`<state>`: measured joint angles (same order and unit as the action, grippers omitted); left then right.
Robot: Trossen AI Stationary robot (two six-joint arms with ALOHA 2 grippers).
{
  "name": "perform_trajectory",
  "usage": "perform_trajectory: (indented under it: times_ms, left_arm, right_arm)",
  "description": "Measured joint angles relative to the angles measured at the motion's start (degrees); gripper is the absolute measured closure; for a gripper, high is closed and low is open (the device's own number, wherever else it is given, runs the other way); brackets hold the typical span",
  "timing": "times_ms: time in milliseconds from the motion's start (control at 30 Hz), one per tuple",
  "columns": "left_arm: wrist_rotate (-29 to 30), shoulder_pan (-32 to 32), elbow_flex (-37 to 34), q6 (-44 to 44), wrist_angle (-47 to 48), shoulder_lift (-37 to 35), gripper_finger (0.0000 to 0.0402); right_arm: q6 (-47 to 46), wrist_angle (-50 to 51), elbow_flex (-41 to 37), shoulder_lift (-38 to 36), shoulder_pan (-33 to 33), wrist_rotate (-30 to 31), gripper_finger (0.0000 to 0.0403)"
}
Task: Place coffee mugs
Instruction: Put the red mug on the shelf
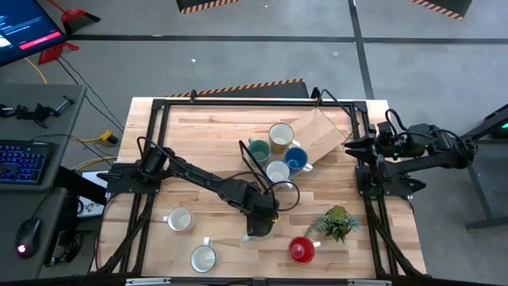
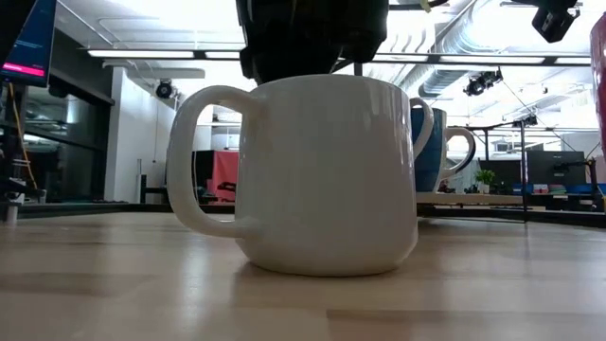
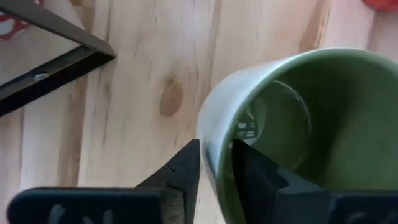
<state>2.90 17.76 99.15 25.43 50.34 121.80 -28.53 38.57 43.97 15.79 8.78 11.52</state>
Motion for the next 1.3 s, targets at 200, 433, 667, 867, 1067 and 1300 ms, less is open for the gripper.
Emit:
perform_trajectory:
  times_ms: [200, 433, 667, 867, 1067, 1300]
  left_arm:
    - [-4.4, -1.1, 0.0, 1.6, -0.1, -0.5, 0.0287]
    - [-4.0, -2.3, 4.2, 0.9, 2.9, -0.8, 0.0268]
    - [-3.5, -2.8, 14.6, -3.8, 11.4, -0.8, 0.0266]
    - [-0.1, -2.3, 26.4, -15.5, 29.2, -0.8, 0.0266]
    - [-0.2, -0.7, 29.6, -20.0, 39.4, -1.4, 0.0266]
    - [1.4, 2.8, 20.3, -19.6, 39.6, -7.9, 0.0266]
  right_arm:
    - [0.0, 1.0, 0.0, 0.0, 0.0, 0.0, 0.0279]
    - [-3.2, 4.7, 0.0, 0.0, 0.0, 0.0, 0.0279]
    - [-4.7, 8.3, 0.0, 0.0, 0.0, -0.1, 0.0279]
    - [-4.7, 8.5, 0.0, 0.0, 0.0, -0.5, 0.0279]
    - [-4.6, 8.4, 0.0, 0.0, 0.0, -0.9, 0.0279]
    - [-6.1, 7.6, 0.0, 0.2, 0.0, -3.3, 0.0279]
